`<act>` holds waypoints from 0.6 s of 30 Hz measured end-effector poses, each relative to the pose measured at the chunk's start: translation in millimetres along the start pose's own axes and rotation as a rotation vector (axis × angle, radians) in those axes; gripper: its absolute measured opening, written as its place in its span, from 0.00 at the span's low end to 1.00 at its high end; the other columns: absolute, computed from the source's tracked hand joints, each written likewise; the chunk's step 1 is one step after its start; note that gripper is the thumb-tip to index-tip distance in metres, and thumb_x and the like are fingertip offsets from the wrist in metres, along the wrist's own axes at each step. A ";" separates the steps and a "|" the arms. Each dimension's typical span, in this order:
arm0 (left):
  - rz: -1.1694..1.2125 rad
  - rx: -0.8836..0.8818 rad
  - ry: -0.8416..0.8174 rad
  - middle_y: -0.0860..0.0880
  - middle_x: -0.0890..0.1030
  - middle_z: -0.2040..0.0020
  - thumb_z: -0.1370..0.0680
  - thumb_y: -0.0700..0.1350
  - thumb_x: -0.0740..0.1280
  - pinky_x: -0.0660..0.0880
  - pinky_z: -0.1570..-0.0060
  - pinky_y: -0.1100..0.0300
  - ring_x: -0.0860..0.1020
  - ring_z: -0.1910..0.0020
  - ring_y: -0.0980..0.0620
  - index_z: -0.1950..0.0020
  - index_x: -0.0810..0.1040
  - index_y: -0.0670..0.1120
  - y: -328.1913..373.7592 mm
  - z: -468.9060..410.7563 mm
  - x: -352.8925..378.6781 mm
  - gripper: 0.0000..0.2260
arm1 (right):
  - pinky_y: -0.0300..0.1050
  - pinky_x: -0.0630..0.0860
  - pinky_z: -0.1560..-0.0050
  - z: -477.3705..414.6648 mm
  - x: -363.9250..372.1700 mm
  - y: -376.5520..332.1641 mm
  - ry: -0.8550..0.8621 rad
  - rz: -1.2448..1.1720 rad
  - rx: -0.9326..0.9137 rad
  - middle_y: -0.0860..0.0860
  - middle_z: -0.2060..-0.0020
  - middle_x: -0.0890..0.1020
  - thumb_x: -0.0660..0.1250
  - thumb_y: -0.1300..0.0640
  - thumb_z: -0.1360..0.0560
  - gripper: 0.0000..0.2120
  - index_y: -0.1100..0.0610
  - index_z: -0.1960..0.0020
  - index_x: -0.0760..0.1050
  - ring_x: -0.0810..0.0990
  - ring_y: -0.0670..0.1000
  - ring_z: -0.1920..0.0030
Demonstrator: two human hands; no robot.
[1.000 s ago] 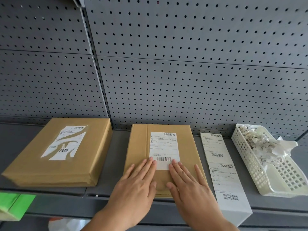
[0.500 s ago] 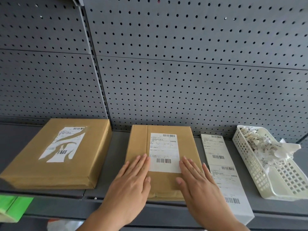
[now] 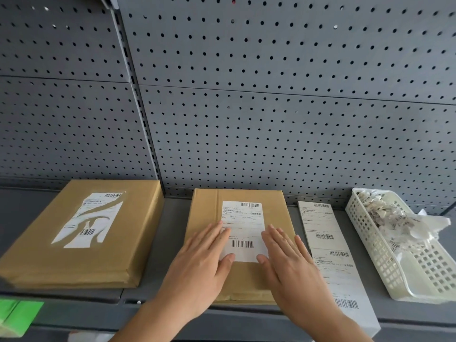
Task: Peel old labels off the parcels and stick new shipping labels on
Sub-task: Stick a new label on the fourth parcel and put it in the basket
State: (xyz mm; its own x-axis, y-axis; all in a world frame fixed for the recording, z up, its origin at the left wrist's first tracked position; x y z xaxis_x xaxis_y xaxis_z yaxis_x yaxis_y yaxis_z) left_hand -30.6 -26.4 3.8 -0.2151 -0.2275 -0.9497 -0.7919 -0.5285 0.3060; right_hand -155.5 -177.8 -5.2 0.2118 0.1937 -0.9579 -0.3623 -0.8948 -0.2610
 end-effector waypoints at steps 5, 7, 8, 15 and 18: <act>0.091 -0.176 0.053 0.62 0.44 0.18 0.19 0.65 0.49 0.41 0.25 0.64 0.43 0.20 0.62 0.18 0.49 0.58 -25.6 11.6 1.5 0.30 | 0.48 0.49 0.21 8.9 3.3 20.9 0.067 -0.096 0.106 0.43 0.21 0.57 0.43 0.37 0.22 0.30 0.47 0.25 0.64 0.48 0.44 0.21; 0.180 -0.255 0.034 0.64 0.41 0.19 0.19 0.66 0.51 0.48 0.22 0.59 0.42 0.20 0.62 0.18 0.47 0.59 -36.0 16.6 4.8 0.32 | 0.45 0.49 0.21 13.5 3.6 27.7 0.048 -0.147 0.153 0.40 0.22 0.54 0.47 0.37 0.20 0.29 0.46 0.23 0.61 0.47 0.43 0.21; 0.260 -0.289 0.023 0.65 0.41 0.19 0.20 0.67 0.53 0.52 0.22 0.57 0.43 0.20 0.62 0.18 0.47 0.60 -39.0 18.7 6.3 0.33 | 0.45 0.50 0.21 15.9 3.9 30.2 0.036 -0.167 0.169 0.39 0.22 0.52 0.49 0.38 0.19 0.27 0.46 0.22 0.59 0.47 0.44 0.21; 0.882 -0.594 0.031 0.63 0.69 0.30 0.22 0.58 0.70 0.67 0.36 0.60 0.71 0.29 0.56 0.19 0.51 0.58 -43.4 23.9 18.1 0.38 | 0.41 0.59 0.27 25.2 7.9 35.3 -0.049 -0.626 0.452 0.43 0.22 0.57 0.62 0.45 0.19 0.35 0.47 0.19 0.48 0.60 0.44 0.24; 1.059 -0.623 0.024 0.64 0.83 0.45 0.22 0.53 0.72 0.72 0.51 0.66 0.80 0.48 0.67 0.32 0.70 0.62 -40.5 25.2 20.6 0.21 | 0.39 0.66 0.37 27.4 11.6 34.5 -0.103 -0.764 0.559 0.41 0.29 0.67 0.63 0.43 0.20 0.37 0.45 0.19 0.45 0.69 0.42 0.36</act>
State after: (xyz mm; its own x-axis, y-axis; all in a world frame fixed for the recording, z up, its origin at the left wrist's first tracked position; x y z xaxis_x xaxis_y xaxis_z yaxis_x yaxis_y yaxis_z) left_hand -17.4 10.9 -29.8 -0.5704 -0.7930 -0.2140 0.1765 -0.3728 0.9110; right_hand -190.4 -195.4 -28.7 0.4994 0.7053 -0.5031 -0.5462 -0.1945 -0.8148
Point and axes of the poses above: each hand's wrist, its own z-axis away from the middle knuckle, its own x-axis out of the palm, y = z × x, the point moved 4 cm from there along -z, towards the middle knuckle
